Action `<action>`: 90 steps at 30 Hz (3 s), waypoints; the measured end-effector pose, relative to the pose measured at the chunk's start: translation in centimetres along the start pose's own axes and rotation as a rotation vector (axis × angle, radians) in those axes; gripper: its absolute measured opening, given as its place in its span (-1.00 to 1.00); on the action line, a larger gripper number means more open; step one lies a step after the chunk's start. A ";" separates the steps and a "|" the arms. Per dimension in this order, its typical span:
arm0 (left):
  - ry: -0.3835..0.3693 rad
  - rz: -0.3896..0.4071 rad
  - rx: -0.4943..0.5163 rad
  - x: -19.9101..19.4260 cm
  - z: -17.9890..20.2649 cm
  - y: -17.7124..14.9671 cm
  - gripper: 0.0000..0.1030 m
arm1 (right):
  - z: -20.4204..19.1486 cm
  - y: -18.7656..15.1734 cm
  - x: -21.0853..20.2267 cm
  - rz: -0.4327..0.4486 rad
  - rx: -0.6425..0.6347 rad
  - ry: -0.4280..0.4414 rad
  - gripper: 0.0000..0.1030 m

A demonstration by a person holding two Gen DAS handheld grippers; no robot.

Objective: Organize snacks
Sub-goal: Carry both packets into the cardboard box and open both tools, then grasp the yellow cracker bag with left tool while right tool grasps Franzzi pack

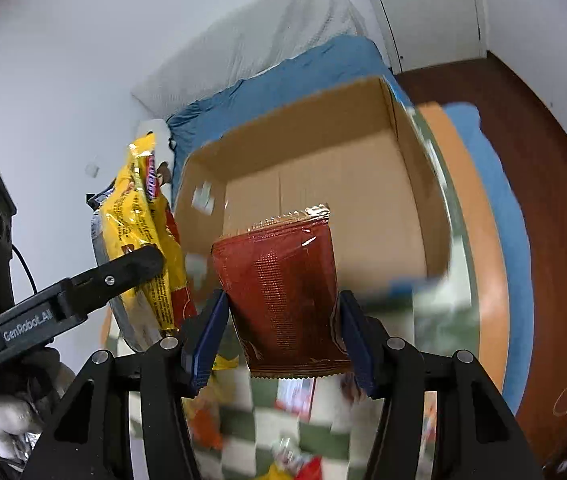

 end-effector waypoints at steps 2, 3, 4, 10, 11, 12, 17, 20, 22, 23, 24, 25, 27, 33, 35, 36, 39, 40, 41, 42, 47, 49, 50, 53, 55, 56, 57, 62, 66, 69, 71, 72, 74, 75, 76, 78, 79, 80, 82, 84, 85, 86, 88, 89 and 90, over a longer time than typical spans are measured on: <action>0.013 -0.048 -0.016 2.9 -1.2 2.2 0.65 | -0.3 2.5 2.1 -0.008 -0.013 -0.018 0.13; 0.012 -0.068 -0.034 3.7 -1.4 3.5 0.65 | -0.1 3.4 3.3 -0.019 -0.019 -0.022 0.13; 0.005 -0.095 -0.053 5.0 -2.1 4.7 0.65 | 0.0 4.2 4.3 -0.029 -0.025 -0.031 0.13; 0.007 -0.190 -0.096 10.2 -4.3 7.1 0.65 | -0.3 7.4 11.5 -0.093 -0.059 -0.082 0.13; 0.007 -0.207 -0.099 11.2 -4.8 7.3 0.65 | -0.2 7.5 12.6 -0.103 -0.065 -0.095 0.13; 0.007 -0.216 -0.102 11.5 -4.9 7.4 0.65 | 0.0 7.6 13.3 -0.111 -0.069 -0.104 0.13; 0.026 -0.261 -0.095 13.6 -5.3 7.7 0.65 | 1.8 7.6 16.2 -0.158 -0.078 -0.127 0.13; 0.043 -0.286 -0.079 14.9 -5.5 7.9 0.65 | 2.0 8.4 18.7 -0.170 -0.080 -0.140 0.13; 0.043 -0.300 -0.087 15.3 -5.6 7.8 0.65 | 1.9 8.8 20.2 -0.194 -0.083 -0.140 0.13; 0.040 -0.291 -0.097 15.4 -5.9 7.8 0.65 | 2.4 8.8 20.5 -0.216 -0.085 -0.137 0.14; 0.042 -0.275 -0.093 15.3 -5.9 8.0 0.65 | 1.9 9.4 22.3 -0.237 -0.083 -0.149 0.22; 0.053 -0.265 -0.086 15.1 -6.0 8.5 0.65 | 2.1 9.2 22.7 -0.250 -0.081 -0.160 0.48; 0.067 -0.255 -0.069 14.9 -6.1 8.6 0.72 | 3.6 8.9 22.5 -0.267 -0.068 -0.160 0.84; 0.071 -0.199 -0.051 13.4 -6.3 8.7 0.75 | 5.2 8.7 21.7 -0.268 -0.082 -0.192 0.84; 0.084 -0.171 -0.036 12.5 -5.9 8.3 0.75 | 4.8 9.2 21.7 -0.256 -0.085 -0.196 0.84; 0.087 -0.153 -0.026 11.9 -5.6 7.8 0.75 | 4.7 9.1 21.4 -0.246 -0.089 -0.198 0.84; 0.102 -0.102 -0.004 10.0 -4.6 7.0 0.75 | 4.1 8.8 20.5 -0.205 -0.095 -0.223 0.84; 0.103 -0.087 0.003 9.3 -4.4 6.6 0.76 | 4.2 8.5 19.7 -0.189 -0.098 -0.228 0.84; 0.114 -0.070 0.009 8.6 -4.3 6.1 0.76 | 4.4 8.1 18.7 -0.172 -0.103 -0.237 0.84; 0.118 -0.052 0.013 8.2 -4.3 5.9 0.75 | 3.9 7.8 17.8 -0.156 -0.105 -0.244 0.84; 0.147 0.036 0.056 5.1 -2.7 3.2 0.76 | 1.1 6.3 15.2 -0.071 -0.117 -0.274 0.84; 0.149 0.059 0.065 3.9 -2.4 2.3 0.76 | -0.1 5.4 14.1 -0.042 -0.113 -0.270 0.84; 0.154 0.072 0.068 3.1 -2.3 1.8 0.76 | -3.0 6.2 15.6 -0.030 -0.116 -0.275 0.84; 0.156 0.107 0.076 1.1 -1.9 0.5 0.76 | -7.8 7.3 18.2 0.017 -0.126 -0.291 0.84; 0.152 0.124 0.075 0.1 -1.7 -0.1 0.76 | -9.0 6.8 18.0 0.039 -0.134 -0.294 0.84; 0.147 0.128 0.074 -0.4 -1.5 -0.5 0.76 | -9.1 6.5 17.3 0.051 -0.136 -0.296 0.84; 0.145 0.131 0.071 -0.8 -1.4 -0.8 0.76 | -9.7 6.3 17.3 0.066 -0.140 -0.302 0.84; 0.149 0.179 0.082 -3.4 -0.5 -2.6 0.76 | -11.2 4.9 15.3 0.146 -0.165 -0.330 0.84; 0.142 0.214 0.084 -5.6 0.4 -4.0 0.75 | -11.6 3.8 12.9 0.186 -0.165 -0.315 0.84; 0.142 0.233 0.077 -7.0 0.8 -5.1 0.75 | -11.7 2.9 11.2 0.193 -0.155 -0.287 0.84; 0.142 0.237 0.064 -7.8 0.7 -6.1 0.76 | -11.6 2.2 10.3 0.188 -0.148 -0.265 0.84; 0.144 0.237 0.055 -8.0 0.5 -6.7 0.76 | -11.5 1.7 9.9 0.179 -0.137 -0.249 0.84; 0.157 0.228 0.036 -8.4 0.0 -8.1 0.76 | -11.2 0.7 9.9 0.153 -0.118 -0.221 0.84; 0.165 0.217 0.024 -8.5 -0.5 -9.0 0.76 | -10.9 0.0 10.1 0.132 -0.109 -0.213 0.84; 0.177 0.205 0.013 -8.5 -1.1 -9.9 0.76 | -10.6 -0.8 10.4 0.109 -0.098 -0.205 0.84; 0.221 0.181 -0.011 -8.4 -2.9 -12.0 0.76 | -10.0 -2.3 11.9 0.061 -0.080 -0.205 0.84; 0.247 0.168 -0.024 -8.2 -3.9 -13.2 0.76 | -9.6 -3.0 12.8 0.040 -0.070 -0.207 0.84; 0.269 0.149 -0.039 -7.9 -5.1 -14.4 0.76 | -9.2 -4.0 13.8 0.005 -0.061 -0.212 0.84; 0.308 0.087 -0.081 -7.2 -8.2 -17.0 0.76 | -8.8 -5.6 16.1 -0.058 -0.054 -0.225 0.84; 0.338 0.013 -0.159 -6.3 -11.8 -19.8 0.75 | -8.5 -7.2 18.5 -0.113 -0.051 -0.241 0.84; 0.339 -0.020 -0.199 -5.8 -13.4 -21.0 0.75 | -8.4 -7.9 19.8 -0.139 -0.051 -0.250 0.84; 0.331 -0.067 -0.252 -5.0 -15.4 -22.5 0.75 | -8.3 -8.5 20.9 -0.157 -0.052 -0.254 0.84; 0.322 -0.110 -0.317 -4.0 -17.4 -24.2 0.75 | -8.2 -9.7 23.2 -0.187 -0.056 -0.289 0.84; 0.318 -0.115 -0.330 -3.6 -18.2 -24.8 0.75 | -8.2 -10.1 24.0 -0.198 -0.057 -0.294 0.84; 0.318 -0.122 -0.323 -3.1 -18.8 -25.2 0.75 | -8.2 -10.6 24.9 -0.213 -0.056 -0.296 0.83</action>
Point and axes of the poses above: each gripper's, at about its wrist camera, not at the fingertips, and x roughly the way its jaws point, z to its right, y to its top, the point moved 2 cm from there along x, roughly the way its jaws point, and after that the axes turned 8 degrees about -y, right-handed, at the moved point
